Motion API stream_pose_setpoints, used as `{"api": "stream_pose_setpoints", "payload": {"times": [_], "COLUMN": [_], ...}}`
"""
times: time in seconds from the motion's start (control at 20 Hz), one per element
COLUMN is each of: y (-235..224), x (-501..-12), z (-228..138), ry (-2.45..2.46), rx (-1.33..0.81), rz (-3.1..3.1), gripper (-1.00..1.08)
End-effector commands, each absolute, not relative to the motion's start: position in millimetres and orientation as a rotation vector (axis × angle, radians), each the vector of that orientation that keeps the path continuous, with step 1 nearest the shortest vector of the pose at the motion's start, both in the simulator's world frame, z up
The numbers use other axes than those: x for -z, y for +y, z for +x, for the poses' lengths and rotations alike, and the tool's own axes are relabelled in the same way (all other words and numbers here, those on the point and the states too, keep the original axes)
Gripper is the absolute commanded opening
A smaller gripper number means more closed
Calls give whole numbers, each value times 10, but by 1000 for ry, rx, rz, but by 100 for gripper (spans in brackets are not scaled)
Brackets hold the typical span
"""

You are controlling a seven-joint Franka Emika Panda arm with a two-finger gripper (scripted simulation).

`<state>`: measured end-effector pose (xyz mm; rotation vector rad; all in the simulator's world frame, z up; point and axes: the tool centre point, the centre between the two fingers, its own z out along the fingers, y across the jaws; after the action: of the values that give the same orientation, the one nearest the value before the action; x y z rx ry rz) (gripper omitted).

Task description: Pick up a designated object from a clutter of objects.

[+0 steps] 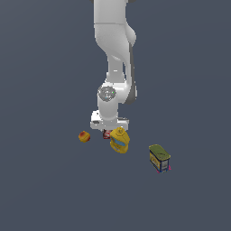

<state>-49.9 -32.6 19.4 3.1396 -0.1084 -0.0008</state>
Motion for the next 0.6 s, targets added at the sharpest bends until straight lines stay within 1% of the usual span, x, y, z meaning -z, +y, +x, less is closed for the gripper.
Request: {"api": "stream_pose_setpoints", "payload": {"times": [0.0,0.3,0.55], "y": [-336,-386,-454], "x": [-243,-482,-810], "z": [-500,-519,-543], "ry": [-109,-109,-109], "rx": [0,0,0], "rz": [3140,3140,3140], "gripper": [-100,-100,-100]}}
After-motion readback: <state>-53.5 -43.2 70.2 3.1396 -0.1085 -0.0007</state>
